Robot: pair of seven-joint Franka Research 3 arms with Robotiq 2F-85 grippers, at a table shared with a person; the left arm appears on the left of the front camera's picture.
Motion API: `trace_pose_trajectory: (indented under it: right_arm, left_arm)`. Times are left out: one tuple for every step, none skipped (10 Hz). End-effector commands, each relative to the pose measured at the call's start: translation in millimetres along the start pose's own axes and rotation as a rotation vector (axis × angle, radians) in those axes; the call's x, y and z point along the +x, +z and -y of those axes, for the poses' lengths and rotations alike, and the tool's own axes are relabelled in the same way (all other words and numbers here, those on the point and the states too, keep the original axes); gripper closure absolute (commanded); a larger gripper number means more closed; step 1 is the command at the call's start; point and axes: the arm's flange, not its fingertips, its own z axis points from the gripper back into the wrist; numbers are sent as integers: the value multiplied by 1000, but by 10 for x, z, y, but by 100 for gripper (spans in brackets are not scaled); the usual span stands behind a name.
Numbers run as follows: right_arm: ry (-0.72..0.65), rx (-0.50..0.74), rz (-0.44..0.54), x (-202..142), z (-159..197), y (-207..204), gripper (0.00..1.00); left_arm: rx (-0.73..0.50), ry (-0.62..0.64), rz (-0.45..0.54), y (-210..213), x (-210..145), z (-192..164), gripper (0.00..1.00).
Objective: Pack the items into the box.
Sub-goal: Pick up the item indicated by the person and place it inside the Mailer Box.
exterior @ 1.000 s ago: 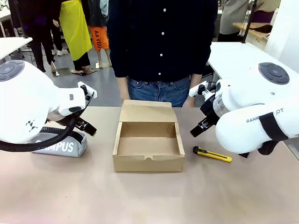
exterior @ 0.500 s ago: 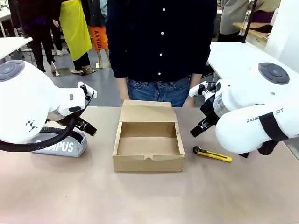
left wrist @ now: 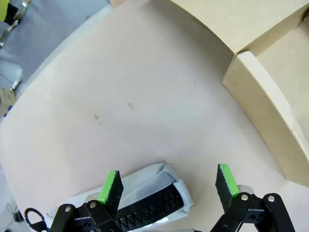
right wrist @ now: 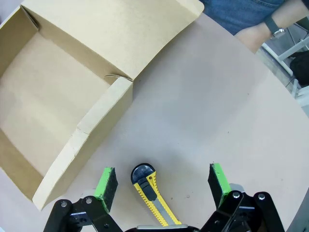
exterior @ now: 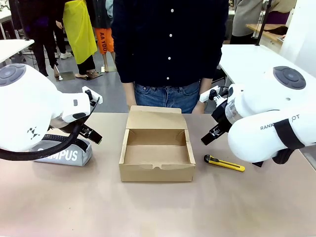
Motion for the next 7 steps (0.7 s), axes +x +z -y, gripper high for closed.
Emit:
trace_pose_trajectory:
  right_arm:
    - [-1,0,1,1,1,2,0]
    - [-1,0,1,1,1,2,0]
    - [0,0,0,0,0,0,0]
    - [27,16,-18,60,-15,76,0]
    - [45,37,-13,110,13,207,0]
    - [30,42,-5,145,79,449,0]
    - [31,85,12,134,118,692,0]
  left_arm:
    - [0,-1,0,1,1,0,0]
    - [0,-1,0,1,1,0,0]
    - [0,-1,0,1,1,0,0]
    - [0,0,0,0,0,0,0]
    - [13,-51,-2,171,-33,0,0]
    - [-61,-61,38,460,-82,-11,0]
    - [-90,-16,66,758,-132,-61,0]
